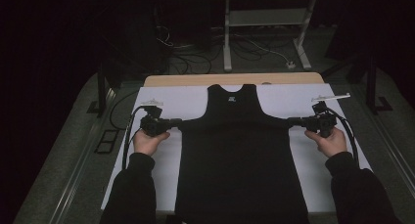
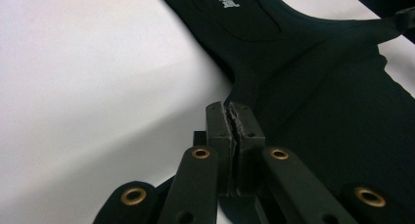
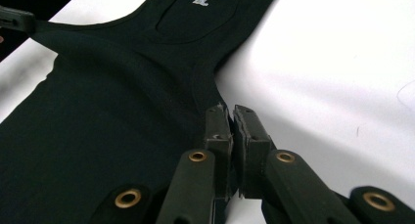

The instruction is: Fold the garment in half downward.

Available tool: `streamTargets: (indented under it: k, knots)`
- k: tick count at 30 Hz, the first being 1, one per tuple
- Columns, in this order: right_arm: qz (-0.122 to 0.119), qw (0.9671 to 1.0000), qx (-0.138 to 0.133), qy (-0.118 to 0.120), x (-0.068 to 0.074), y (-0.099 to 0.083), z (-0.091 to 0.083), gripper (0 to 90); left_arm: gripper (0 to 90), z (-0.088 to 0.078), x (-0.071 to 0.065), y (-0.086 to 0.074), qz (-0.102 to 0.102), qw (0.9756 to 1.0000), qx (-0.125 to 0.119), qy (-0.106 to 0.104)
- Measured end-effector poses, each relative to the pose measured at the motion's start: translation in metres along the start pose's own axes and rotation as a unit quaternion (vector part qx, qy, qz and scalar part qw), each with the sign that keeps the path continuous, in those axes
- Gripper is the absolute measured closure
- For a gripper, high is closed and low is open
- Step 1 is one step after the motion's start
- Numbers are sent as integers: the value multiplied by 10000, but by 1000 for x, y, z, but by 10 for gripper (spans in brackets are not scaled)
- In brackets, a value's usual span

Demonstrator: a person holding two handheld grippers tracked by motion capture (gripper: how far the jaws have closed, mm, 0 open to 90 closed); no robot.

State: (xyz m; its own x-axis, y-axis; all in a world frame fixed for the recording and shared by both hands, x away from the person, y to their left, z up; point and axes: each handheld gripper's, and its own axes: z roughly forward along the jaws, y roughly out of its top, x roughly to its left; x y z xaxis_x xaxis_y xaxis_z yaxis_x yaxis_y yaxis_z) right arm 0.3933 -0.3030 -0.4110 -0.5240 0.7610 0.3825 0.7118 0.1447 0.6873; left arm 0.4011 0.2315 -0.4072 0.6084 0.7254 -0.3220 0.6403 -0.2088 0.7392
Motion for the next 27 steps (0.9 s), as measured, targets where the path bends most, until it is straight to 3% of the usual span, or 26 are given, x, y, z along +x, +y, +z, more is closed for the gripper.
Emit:
streamTargets:
  k: [11, 27]
  knots:
    - [37, 9999, 49, 106, 12, -11, -15, 841, 868, -7, -6, -9, -58, 10000, 54, -57]
    - [81, 9997, 199, 152, 18, -26, -22, 841, 868, -19, -18, -26, -128, 9995, 206, -206]
